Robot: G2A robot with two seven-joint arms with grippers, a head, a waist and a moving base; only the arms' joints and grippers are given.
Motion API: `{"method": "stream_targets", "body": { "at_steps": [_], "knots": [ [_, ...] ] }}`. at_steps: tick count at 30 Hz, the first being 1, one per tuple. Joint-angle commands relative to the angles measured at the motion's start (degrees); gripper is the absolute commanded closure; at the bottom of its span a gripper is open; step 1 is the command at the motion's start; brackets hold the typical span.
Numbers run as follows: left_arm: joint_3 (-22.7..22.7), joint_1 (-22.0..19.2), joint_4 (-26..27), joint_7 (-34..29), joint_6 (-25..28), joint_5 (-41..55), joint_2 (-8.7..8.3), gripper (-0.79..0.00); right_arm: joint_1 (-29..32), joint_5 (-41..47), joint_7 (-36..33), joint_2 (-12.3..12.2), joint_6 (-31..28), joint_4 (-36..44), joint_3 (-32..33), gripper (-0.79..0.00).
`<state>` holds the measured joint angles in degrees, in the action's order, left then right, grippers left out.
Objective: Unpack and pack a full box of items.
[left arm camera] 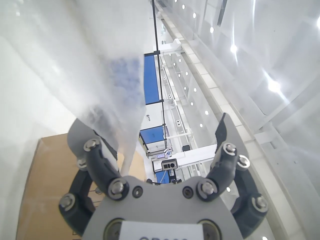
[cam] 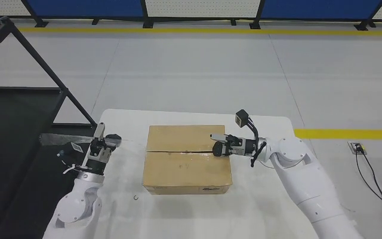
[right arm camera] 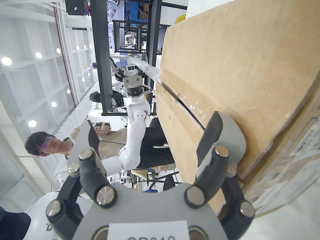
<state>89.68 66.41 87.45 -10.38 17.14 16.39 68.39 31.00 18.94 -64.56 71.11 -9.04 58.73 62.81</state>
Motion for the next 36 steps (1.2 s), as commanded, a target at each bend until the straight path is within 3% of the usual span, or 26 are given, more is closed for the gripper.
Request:
{"method": "stream_targets", "body": {
  "at_steps": [1,23,36],
  "knots": [
    [-0.01,0.43,1.43,0.62,-0.33,-1.31,0.02,-0.785,0.00,0.00,0.00,0.00,0.00,0.00,0.00,-0.785],
    [-0.34,-1.08,7.19,-3.45,-2.25,-6.16,-0.06,-0.785,0.00,0.00,0.00,0.00,0.00,0.00,0.00,-0.785],
    [-4.54,-1.43,11.30,-3.89,-3.49,-16.86,0.05,-0.785,0.00,0.00,0.00,0.00,0.00,0.00,0.00,-0.785]
  ]
}}
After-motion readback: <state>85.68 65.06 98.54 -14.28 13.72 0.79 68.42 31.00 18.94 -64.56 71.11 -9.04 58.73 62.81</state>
